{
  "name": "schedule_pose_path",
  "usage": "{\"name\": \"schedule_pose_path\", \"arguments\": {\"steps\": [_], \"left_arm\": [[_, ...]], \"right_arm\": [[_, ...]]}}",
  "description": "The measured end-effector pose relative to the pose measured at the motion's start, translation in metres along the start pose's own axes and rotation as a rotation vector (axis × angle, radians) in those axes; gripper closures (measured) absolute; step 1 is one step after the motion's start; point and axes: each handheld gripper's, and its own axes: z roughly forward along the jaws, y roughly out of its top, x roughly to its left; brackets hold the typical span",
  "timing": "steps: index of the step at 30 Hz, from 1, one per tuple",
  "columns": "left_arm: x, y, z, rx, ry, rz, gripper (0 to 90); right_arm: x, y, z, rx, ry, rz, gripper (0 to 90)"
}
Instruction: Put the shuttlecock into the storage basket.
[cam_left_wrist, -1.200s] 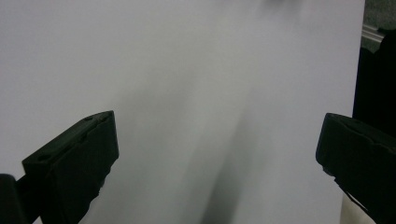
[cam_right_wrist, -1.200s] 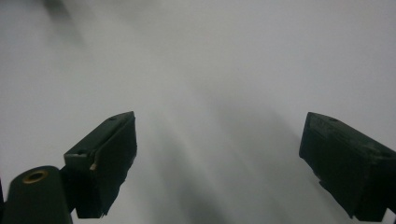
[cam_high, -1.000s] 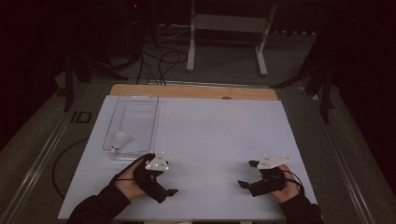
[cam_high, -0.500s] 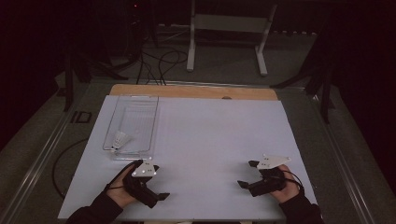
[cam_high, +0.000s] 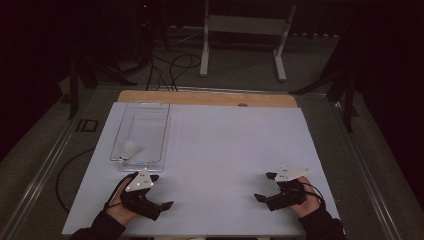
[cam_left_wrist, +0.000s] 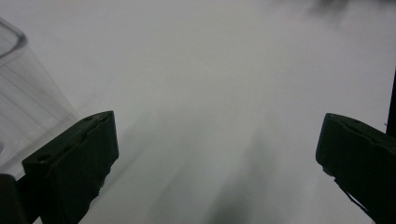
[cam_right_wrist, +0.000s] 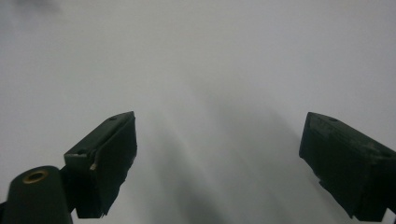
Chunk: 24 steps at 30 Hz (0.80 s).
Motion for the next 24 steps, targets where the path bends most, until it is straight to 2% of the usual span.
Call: {"name": "schedule_pose_path", "arguments": {"steps": [4, 6, 8, 15, 17, 24], "left_arm": [[0.002, -0.006, -0.003, -0.032, 0.03, -0.022, 0.0], [0.002, -0.009, -0.003, -0.034, 0.036, -0.031, 0.0], [0.001, -0.011, -0.002, -0.035, 0.067, -0.024, 0.0], [0.002, -0.014, 0.0, -0.051, 0.106, -0.039, 0.0], [0.002, -0.015, 0.001, -0.058, 0.099, -0.052, 0.0], [0.001, -0.014, 0.001, -0.084, 0.094, -0.05, 0.0]], "right_arm": [[0.0, 0.0, 0.001, 0.003, 0.001, -0.003, 11.1], [0.0, 0.0, 0.002, 0.003, 0.002, -0.005, 11.1], [0.001, 0.0, 0.002, 0.006, 0.0, -0.004, 11.2], [0.002, -0.001, 0.003, 0.007, 0.0, -0.005, 11.2], [0.002, -0.001, 0.004, 0.006, 0.001, -0.006, 11.2], [0.002, -0.001, 0.005, 0.008, -0.003, -0.01, 11.2]]}}
